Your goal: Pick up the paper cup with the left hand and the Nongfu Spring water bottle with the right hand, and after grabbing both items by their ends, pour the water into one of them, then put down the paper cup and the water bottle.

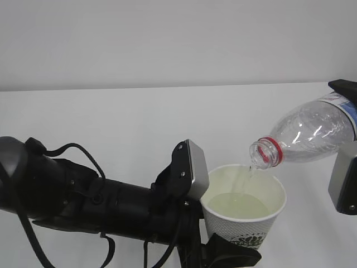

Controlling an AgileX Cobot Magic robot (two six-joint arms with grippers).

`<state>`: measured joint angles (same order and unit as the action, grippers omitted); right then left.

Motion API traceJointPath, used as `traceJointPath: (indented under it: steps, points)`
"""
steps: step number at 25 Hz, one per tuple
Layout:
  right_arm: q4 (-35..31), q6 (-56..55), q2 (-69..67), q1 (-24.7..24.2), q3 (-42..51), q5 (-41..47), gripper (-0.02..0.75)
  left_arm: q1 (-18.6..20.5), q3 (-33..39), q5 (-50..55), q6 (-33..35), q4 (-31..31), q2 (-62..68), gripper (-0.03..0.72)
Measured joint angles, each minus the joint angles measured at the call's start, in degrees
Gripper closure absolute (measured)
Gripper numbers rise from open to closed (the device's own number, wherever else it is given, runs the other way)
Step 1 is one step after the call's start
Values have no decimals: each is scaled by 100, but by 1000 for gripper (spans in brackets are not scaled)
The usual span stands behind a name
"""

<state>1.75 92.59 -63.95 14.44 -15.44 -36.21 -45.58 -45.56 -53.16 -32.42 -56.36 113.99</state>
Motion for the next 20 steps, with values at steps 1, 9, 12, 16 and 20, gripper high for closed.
traceJointPath:
  steps: [1, 9, 12, 16, 20]
  points:
    - [0, 0, 0, 0, 0, 0, 273, 0, 0, 0, 0, 0, 0, 185]
    - [0, 13, 0, 0, 0, -13, 273, 0, 0, 90, 0, 0, 0, 185]
    - [0, 13, 0, 0, 0, -26, 273, 0, 0, 128, 0, 0, 0, 185]
    - [0, 13, 0, 0, 0, -26, 273, 0, 0, 128, 0, 0, 0, 185]
    - [0, 13, 0, 0, 0, -39, 273, 0, 0, 139, 0, 0, 0, 185]
